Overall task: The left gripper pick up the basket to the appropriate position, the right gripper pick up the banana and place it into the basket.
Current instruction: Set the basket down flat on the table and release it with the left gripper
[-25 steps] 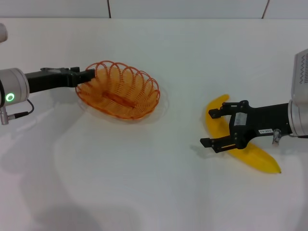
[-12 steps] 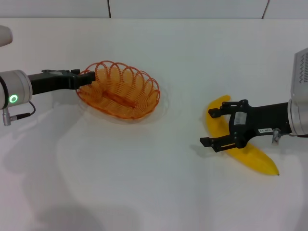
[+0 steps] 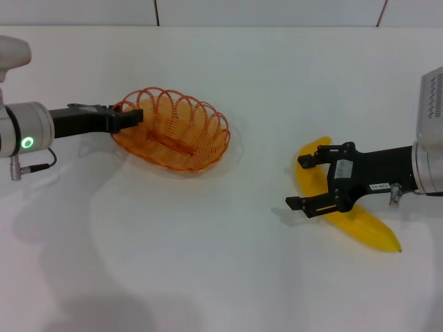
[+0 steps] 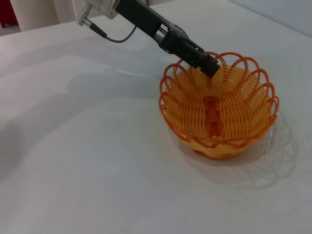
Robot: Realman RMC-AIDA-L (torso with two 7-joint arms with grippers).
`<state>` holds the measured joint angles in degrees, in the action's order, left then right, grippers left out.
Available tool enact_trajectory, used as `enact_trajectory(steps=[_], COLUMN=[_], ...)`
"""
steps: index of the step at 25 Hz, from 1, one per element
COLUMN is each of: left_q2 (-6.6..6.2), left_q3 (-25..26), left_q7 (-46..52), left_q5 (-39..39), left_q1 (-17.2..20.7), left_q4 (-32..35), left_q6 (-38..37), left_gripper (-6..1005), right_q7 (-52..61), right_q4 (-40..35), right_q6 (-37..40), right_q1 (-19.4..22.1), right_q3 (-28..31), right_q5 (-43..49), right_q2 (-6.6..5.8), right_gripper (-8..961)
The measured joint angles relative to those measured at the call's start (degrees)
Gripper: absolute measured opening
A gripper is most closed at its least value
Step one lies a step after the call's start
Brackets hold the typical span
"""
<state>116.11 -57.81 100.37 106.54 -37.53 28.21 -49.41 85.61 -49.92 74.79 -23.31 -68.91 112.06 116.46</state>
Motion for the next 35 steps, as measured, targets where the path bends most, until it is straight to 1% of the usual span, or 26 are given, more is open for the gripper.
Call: enact_trajectory(steps=[13, 23, 28, 34, 35], left_q2=[0.15, 0.16, 0.17, 0.31, 0.32], left_q3=[-0.2, -0.1, -0.4, -0.5, -0.5], left_q7=[0.3, 0.3, -0.3, -1.9, -1.9], left_q5=[2.8, 3.0, 3.0, 2.9, 2.8], left_q1=[-1.5, -1.7, -1.7, -1.5, -1.4], left_q4=[-1.5, -1.6, -1.7, -1.7, -1.7], left_q6=[1.4, 1.5, 1.5, 1.5, 1.5], left_gripper=[526, 525, 416, 181, 174], right_q7=[0.0, 0.0, 0.0, 0.0, 0.0], right_q4=[0.3, 0.6, 0.7, 0.7, 0.7], right_q6=[0.0, 0.0, 0.0, 0.0, 0.0], right_q1=[-0.1, -0.2, -0.2, -0.2, -0.2], right_q3=[0.0, 0.0, 0.0, 0.0, 0.0], right_q5=[0.0, 0.0, 0.0, 0.0, 0.0], right_q2=[0.00, 0.00, 0.00, 0.00, 0.00], right_gripper=[894, 894, 893, 893, 893])
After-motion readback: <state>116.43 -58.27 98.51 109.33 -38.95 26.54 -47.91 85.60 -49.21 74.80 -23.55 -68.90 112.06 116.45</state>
